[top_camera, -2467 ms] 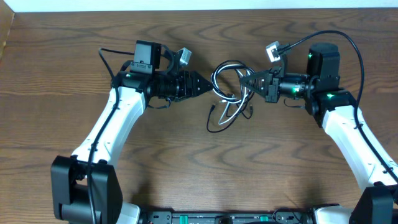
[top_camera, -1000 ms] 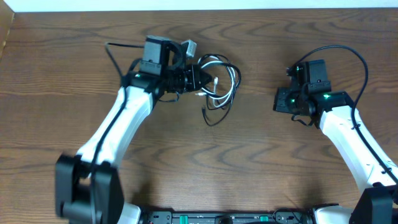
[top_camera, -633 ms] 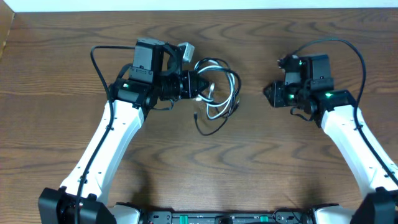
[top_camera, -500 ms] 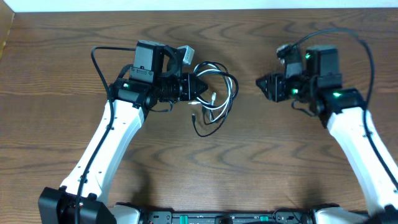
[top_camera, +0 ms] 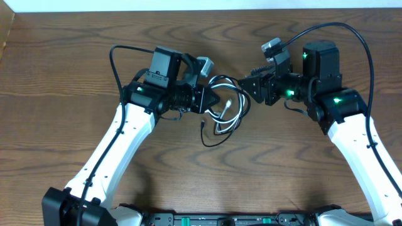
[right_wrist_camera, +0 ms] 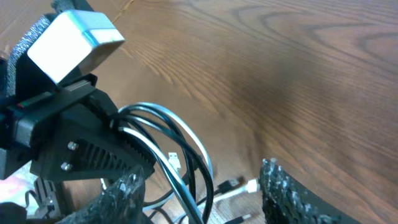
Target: Untangle cables
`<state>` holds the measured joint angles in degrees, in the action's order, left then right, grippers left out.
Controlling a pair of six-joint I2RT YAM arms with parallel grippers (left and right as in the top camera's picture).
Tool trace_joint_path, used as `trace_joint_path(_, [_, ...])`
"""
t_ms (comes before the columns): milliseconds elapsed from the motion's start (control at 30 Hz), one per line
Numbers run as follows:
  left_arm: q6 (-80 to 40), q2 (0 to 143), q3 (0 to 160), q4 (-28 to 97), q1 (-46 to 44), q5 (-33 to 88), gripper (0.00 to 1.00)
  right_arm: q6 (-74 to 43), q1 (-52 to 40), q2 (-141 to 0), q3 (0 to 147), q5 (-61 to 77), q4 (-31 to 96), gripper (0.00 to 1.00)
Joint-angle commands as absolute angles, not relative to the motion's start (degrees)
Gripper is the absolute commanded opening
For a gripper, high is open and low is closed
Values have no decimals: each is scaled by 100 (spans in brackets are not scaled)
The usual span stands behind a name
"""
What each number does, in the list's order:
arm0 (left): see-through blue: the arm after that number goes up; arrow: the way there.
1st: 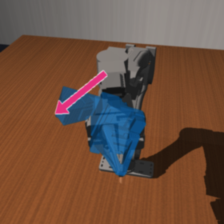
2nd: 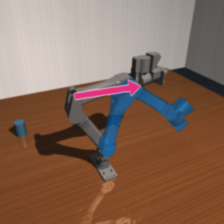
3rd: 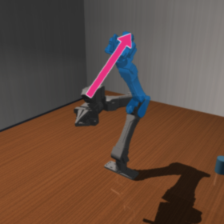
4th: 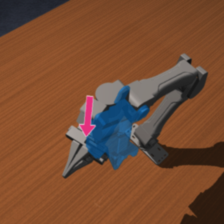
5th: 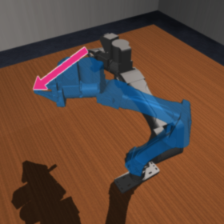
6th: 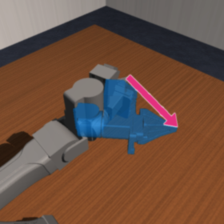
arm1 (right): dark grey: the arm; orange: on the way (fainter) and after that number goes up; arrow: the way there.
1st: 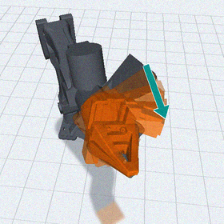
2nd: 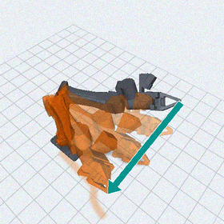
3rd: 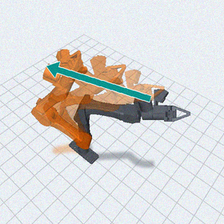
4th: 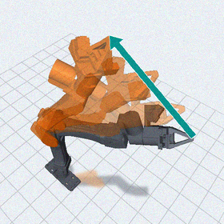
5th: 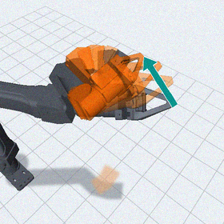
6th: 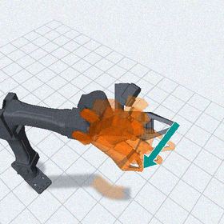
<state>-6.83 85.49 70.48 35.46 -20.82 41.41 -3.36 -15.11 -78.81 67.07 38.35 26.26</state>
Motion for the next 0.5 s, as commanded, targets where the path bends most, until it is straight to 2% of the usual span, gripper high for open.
trace_joint_path(0, [-489, 8545, 7148, 3581, -2171, 4139, 8, -45, -1688, -7915, 6724, 3911, 2620, 56])
trace_joint_path(233, [-493, 8545, 7148, 3581, -2204, 4722, 8, 10, -2161, -8322, 6722, 3247, 2683, 56])
trace_joint_path(467, [-491, 8545, 7148, 3695, -2206, 5424, 7, -176, -2270, -8831, 6722, 2950, 2241, 51])
